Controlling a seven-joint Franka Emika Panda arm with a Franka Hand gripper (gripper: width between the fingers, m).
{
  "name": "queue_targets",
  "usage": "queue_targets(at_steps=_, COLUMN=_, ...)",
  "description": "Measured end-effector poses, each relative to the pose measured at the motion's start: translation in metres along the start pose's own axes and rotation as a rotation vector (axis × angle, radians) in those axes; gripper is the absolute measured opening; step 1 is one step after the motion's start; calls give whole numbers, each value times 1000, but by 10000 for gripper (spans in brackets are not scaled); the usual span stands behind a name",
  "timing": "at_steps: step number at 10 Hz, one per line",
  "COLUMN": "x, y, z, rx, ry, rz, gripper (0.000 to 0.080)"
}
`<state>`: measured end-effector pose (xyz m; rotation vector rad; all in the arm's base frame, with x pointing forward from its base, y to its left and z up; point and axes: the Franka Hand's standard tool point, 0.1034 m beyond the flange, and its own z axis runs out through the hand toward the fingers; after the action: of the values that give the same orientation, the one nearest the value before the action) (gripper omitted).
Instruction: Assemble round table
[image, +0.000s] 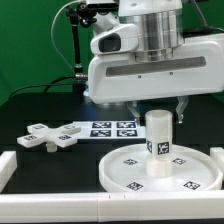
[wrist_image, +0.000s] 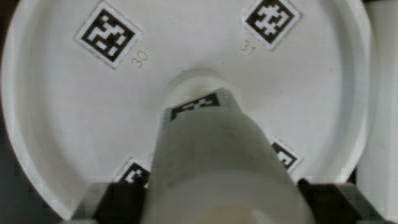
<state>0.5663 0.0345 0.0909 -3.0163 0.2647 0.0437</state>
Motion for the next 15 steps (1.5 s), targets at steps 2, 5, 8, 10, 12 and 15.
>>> queue_targets(at_steps=2, x=1, y=0, z=0, rx=8, ry=19, rz=208, gripper=409)
queue_targets(at_steps=5, x=-3, y=-2, z=2, rx=20, ry=15, rz=539, gripper=409)
queue_targets(at_steps=8, x=-4, y=-3, z=2, rx=42, ry=1, rz=769, gripper=409)
queue_targets(at_steps=10, x=-5, y=-4, z=3, rx=51, ry=-7, rz=865, gripper=409)
queue_targets(at_steps=12, x=-5, y=-7, z=3, rx=60, ry=-16, rz=994, gripper=409)
queue_targets(at_steps=15, x=-4, y=-5, z=3, rx=121, ry=-21, rz=1284, gripper=409)
